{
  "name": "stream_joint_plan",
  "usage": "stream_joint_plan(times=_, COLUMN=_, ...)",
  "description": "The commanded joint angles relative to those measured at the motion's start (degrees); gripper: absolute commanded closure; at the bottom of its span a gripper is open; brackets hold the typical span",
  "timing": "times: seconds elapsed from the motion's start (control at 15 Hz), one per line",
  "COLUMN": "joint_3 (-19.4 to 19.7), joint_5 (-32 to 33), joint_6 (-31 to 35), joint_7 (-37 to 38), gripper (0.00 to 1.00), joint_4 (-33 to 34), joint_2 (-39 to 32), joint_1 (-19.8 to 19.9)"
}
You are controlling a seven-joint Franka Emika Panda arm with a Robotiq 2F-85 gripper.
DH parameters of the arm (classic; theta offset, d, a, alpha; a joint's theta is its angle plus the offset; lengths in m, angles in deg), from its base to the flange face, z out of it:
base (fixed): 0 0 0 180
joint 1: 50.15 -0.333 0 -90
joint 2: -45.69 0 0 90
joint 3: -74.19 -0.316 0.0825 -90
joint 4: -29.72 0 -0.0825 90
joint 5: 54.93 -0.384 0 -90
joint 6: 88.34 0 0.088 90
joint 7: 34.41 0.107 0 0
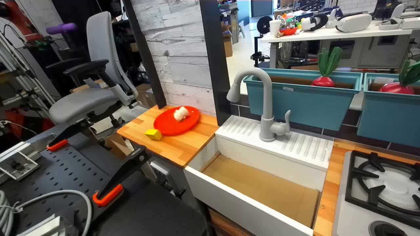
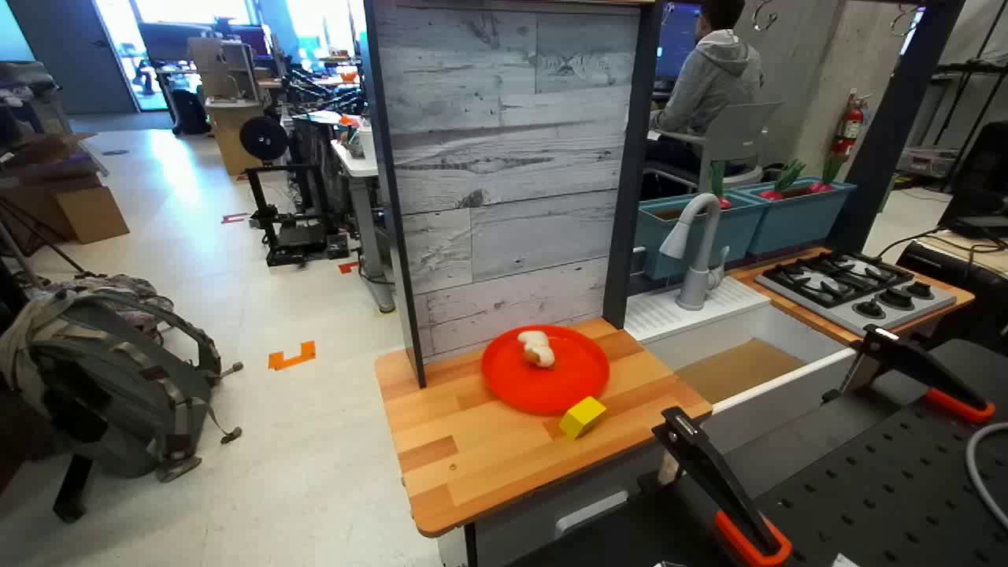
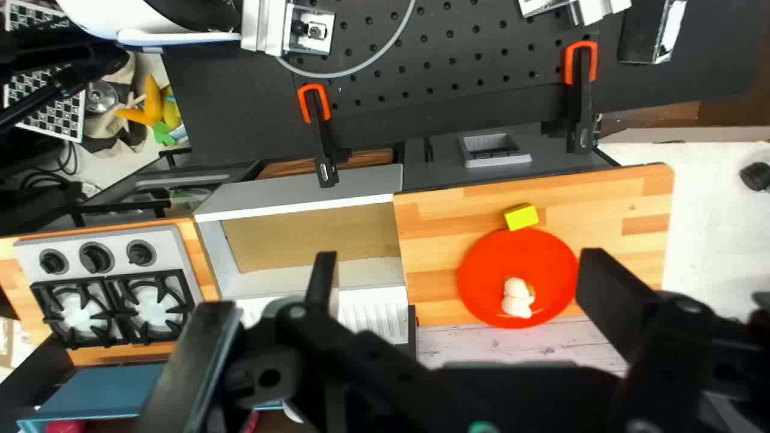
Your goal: Turn the tap nozzle to the right
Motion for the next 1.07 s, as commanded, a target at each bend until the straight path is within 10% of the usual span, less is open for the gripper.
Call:
stream_joint_plan(times=0.0, joint_3=0.10, joint_5=0.08, joint_6=-0.23, joint_7=0.04, gripper=0.00, joint_4=-0.11, joint_2=-0.09, joint_1=-0.08)
stream_joint_plan(times=0.47, joint_3=0.40, joint_5=-1.22, joint_6=2.70, joint_7=1.23, gripper=0.00, joint_4=0.18, joint_2=-2.38, joint_1=0.03)
stream_joint_plan(times=1.0, joint_3=0.25, joint_5=-6.44, joint_6=20.80, joint_7=11.50, gripper=0.00, joint_4=8.45, joint_2=-23.31, joint_1=2.75)
